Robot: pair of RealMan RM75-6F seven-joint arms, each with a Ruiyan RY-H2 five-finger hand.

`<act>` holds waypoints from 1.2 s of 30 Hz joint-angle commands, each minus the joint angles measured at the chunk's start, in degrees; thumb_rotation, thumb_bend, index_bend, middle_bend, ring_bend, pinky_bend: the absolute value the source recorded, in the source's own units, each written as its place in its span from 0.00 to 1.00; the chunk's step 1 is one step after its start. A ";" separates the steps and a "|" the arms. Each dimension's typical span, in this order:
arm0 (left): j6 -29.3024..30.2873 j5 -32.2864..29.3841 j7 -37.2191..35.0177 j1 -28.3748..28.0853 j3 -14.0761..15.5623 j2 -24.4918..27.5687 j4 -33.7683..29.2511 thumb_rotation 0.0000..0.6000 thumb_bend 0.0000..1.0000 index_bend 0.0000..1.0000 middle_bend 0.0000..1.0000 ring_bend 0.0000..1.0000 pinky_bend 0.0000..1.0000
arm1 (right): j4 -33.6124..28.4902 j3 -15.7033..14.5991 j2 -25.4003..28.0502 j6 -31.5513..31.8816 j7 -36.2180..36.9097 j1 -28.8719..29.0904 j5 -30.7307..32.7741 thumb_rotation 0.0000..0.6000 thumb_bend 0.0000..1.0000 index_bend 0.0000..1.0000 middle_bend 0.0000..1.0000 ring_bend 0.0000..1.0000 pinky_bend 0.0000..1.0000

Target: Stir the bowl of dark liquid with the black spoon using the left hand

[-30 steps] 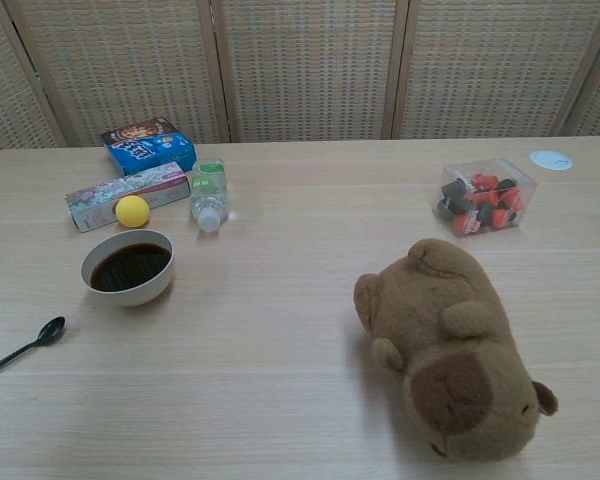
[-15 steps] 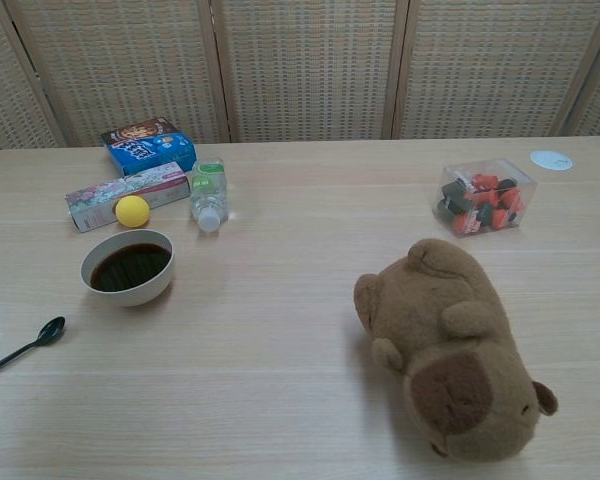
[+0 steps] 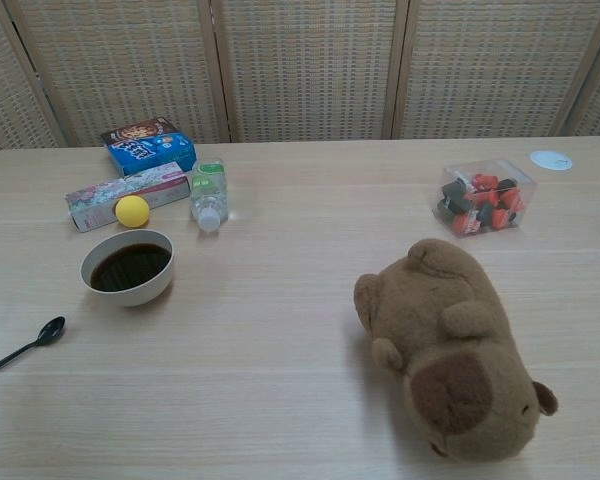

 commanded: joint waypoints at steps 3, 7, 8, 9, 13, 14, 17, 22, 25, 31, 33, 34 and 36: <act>-0.93 -1.25 1.06 -0.89 -0.22 -1.63 0.96 0.81 0.53 0.28 0.00 0.00 0.00 | 0.05 0.07 0.08 0.10 0.03 -0.09 0.10 1.00 0.30 0.32 0.21 0.08 0.21; -1.60 -1.94 2.04 -1.60 -0.19 -3.21 2.17 0.81 0.53 0.28 0.00 0.00 0.00 | 0.09 0.00 0.15 0.11 0.12 -0.28 0.25 1.00 0.30 0.32 0.21 0.08 0.21; -1.73 -2.07 2.23 -1.74 -0.18 -3.52 2.42 0.80 0.53 0.28 0.00 0.00 0.00 | 0.12 0.01 0.16 0.15 0.15 -0.33 0.29 1.00 0.30 0.32 0.21 0.08 0.21; -1.96 -2.25 2.45 -1.88 -0.12 -3.80 2.64 0.80 0.53 0.28 0.00 0.00 0.00 | 0.14 0.01 0.18 0.18 0.20 -0.39 0.34 1.00 0.30 0.32 0.21 0.08 0.21; -2.78 -2.85 3.20 -2.59 -0.05 -4.97 3.27 0.80 0.53 0.28 0.00 0.00 0.00 | 0.25 -0.03 0.26 0.19 0.33 -0.57 0.49 1.00 0.30 0.32 0.21 0.08 0.21; -2.95 -3.04 3.36 -2.80 -0.08 -5.29 3.40 0.80 0.53 0.28 0.00 0.00 0.00 | 0.28 -0.03 0.26 0.22 0.38 -0.62 0.50 1.00 0.30 0.32 0.21 0.08 0.21; -3.38 -3.70 4.03 -3.25 -0.03 -5.98 3.60 0.79 0.53 0.28 0.00 0.00 0.00 | 0.40 -0.03 0.27 0.32 0.51 -0.77 0.58 1.00 0.30 0.32 0.21 0.08 0.21; -3.82 -4.63 5.13 -3.88 0.09 -6.66 3.94 0.79 0.53 0.28 0.00 0.00 0.00 | 0.47 0.01 0.31 0.41 0.64 -0.95 0.73 1.00 0.30 0.32 0.21 0.08 0.21; -3.90 -5.29 5.60 -4.13 0.25 -6.88 4.22 0.79 0.53 0.28 0.00 0.00 0.00 | 0.64 -0.01 0.27 0.51 0.79 -1.08 0.70 1.00 0.30 0.32 0.21 0.09 0.21; -4.03 -7.01 6.61 -4.59 0.39 -6.90 4.64 0.79 0.53 0.28 0.00 0.00 0.00 | 0.77 0.02 0.22 0.54 0.87 -1.21 0.74 1.00 0.30 0.33 0.21 0.09 0.21; -3.98 -7.36 6.99 -4.75 0.45 -6.83 4.75 0.79 0.53 0.28 0.00 0.00 0.00 | 0.74 0.04 0.19 0.57 0.84 -1.24 0.72 1.00 0.30 0.33 0.21 0.09 0.21; -3.93 -7.50 7.05 -4.79 0.49 -6.80 4.79 0.79 0.53 0.28 0.00 0.00 0.00 | 0.74 0.05 0.17 0.61 0.86 -1.26 0.71 1.00 0.30 0.33 0.21 0.09 0.21; -3.84 -7.85 7.00 -4.82 0.49 -6.72 4.97 0.79 0.53 0.28 0.00 0.00 0.00 | 0.73 0.05 0.13 0.62 0.82 -1.29 0.71 1.00 0.30 0.33 0.21 0.09 0.21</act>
